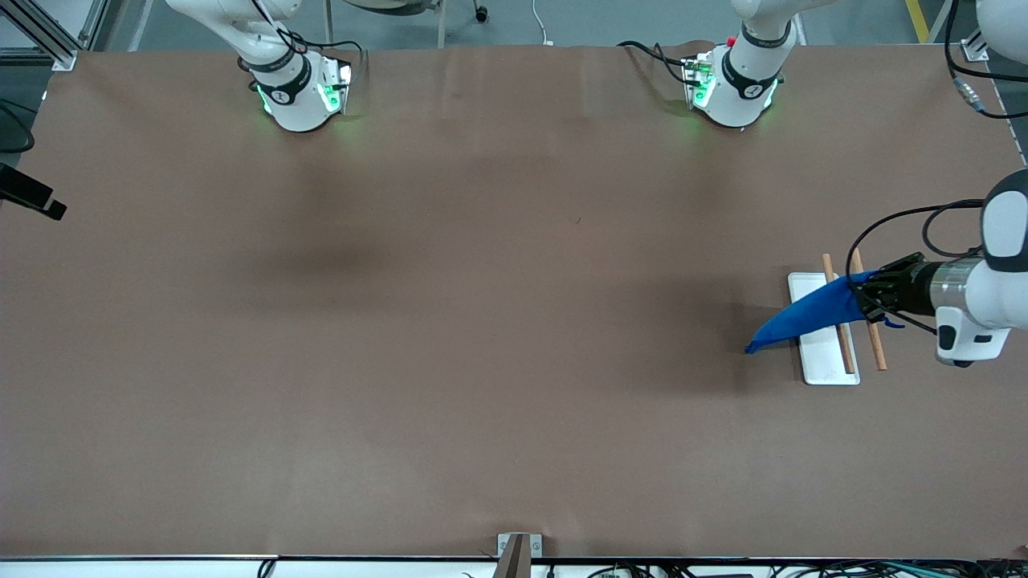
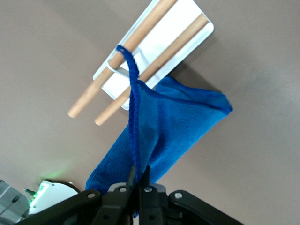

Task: Right arm passes towel to left arm to hang
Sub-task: 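Drape the towel over the wooden rails with the left gripper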

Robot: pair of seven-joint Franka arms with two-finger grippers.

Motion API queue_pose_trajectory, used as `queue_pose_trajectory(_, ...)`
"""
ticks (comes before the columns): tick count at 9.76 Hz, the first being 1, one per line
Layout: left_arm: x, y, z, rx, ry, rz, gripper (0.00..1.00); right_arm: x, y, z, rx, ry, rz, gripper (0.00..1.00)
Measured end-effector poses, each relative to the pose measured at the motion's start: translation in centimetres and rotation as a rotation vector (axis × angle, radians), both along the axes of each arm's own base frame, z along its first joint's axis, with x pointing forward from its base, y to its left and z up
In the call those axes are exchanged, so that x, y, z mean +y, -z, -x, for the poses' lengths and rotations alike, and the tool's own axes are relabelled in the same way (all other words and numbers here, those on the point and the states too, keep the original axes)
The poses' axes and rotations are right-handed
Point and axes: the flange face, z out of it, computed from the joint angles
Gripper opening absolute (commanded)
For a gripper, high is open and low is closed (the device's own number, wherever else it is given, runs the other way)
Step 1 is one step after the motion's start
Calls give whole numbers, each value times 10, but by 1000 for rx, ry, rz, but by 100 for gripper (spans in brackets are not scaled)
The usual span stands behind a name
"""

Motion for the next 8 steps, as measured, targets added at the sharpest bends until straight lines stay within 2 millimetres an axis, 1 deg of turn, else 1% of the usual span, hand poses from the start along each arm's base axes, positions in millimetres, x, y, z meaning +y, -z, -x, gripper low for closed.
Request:
queue_pose_trajectory(1, 7, -4, 6, 26, 1, 5, 0, 1, -2, 0, -5, -6, 3, 100)
queue_pose_trajectory(3, 7, -24, 17, 46, 8, 1, 0, 3, -5, 0, -9, -10, 4, 100)
queue_pose_trajectory(4, 15, -29, 20, 41, 20, 9, 0, 3, -5, 0, -8, -11, 5, 100)
queue_pose_trajectory(5, 34, -28, 23, 38, 34, 30, 0, 3, -5, 0, -8, -12, 5, 100)
queue_pose_trajectory(6, 58, -22, 25, 33, 38, 50, 0, 3, -5, 0, -8, -13, 5, 100)
queue_pose_trajectory(7, 71, -15, 24, 17, 44, 63, 0, 3, -5, 0, -8, -14, 5, 100)
queue_pose_trajectory(8, 73, -8, 19, -6, 58, 70, 0, 3, -5, 0, -8, -14, 5, 100)
